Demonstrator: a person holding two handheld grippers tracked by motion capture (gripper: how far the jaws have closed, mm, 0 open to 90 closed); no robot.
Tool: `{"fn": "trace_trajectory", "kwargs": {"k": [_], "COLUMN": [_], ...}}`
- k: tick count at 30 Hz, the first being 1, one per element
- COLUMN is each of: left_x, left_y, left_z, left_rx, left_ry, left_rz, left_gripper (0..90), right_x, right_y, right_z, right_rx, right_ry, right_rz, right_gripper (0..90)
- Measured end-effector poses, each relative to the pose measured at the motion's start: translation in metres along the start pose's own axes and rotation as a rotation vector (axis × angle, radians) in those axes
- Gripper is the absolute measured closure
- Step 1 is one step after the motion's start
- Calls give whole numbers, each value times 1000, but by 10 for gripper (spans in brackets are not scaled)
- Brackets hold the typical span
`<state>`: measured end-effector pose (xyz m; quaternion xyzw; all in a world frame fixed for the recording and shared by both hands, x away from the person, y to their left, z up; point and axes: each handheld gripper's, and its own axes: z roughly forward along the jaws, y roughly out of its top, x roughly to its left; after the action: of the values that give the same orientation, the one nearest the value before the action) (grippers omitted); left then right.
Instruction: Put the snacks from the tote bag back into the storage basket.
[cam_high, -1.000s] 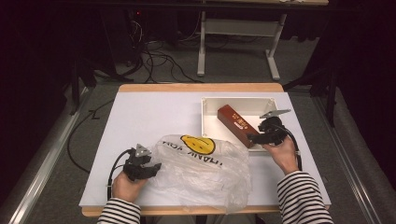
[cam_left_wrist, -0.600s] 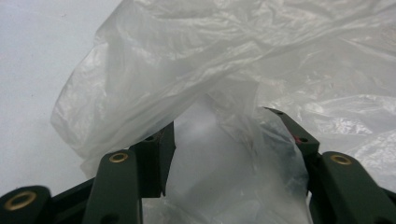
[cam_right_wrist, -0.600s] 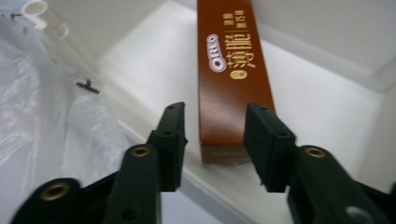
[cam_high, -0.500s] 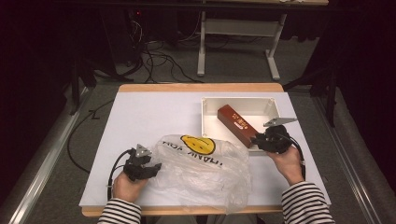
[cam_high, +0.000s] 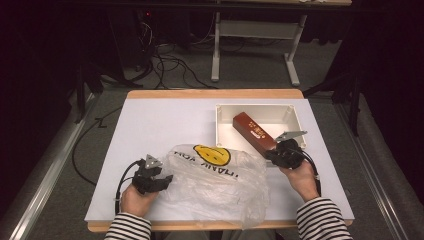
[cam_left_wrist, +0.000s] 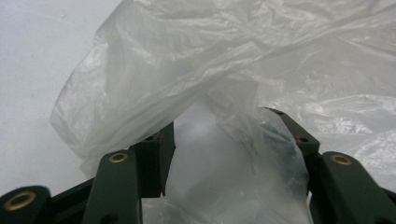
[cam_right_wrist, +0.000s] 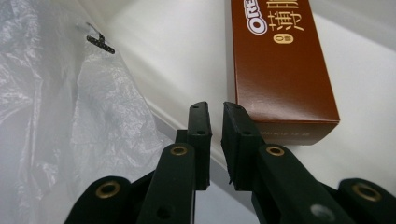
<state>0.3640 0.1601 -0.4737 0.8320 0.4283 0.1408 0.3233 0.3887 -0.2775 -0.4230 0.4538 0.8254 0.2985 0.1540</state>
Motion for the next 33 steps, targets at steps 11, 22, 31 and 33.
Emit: {"fn": "trace_trajectory", "kwargs": {"k": [11,22,31,33], "left_x": [0,0,0,0], "left_y": [0,0,0,0], "left_z": [0,0,0,0], "left_rx": [0,1,2,2], "left_ry": [-2,-3,-3,-3], "left_rz": [1,2,3,2], "left_gripper": [466,466,466,466], "right_x": [-1,-6,-15,-17], "right_y": [1,6,9,9], "right_z": [9,17,24,25], "right_rx": [27,44,58,59], "right_ry": [-9,-24,-54,-60], "right_rz": [16,39,81,88], "right_gripper": [838,844,848,847]}}
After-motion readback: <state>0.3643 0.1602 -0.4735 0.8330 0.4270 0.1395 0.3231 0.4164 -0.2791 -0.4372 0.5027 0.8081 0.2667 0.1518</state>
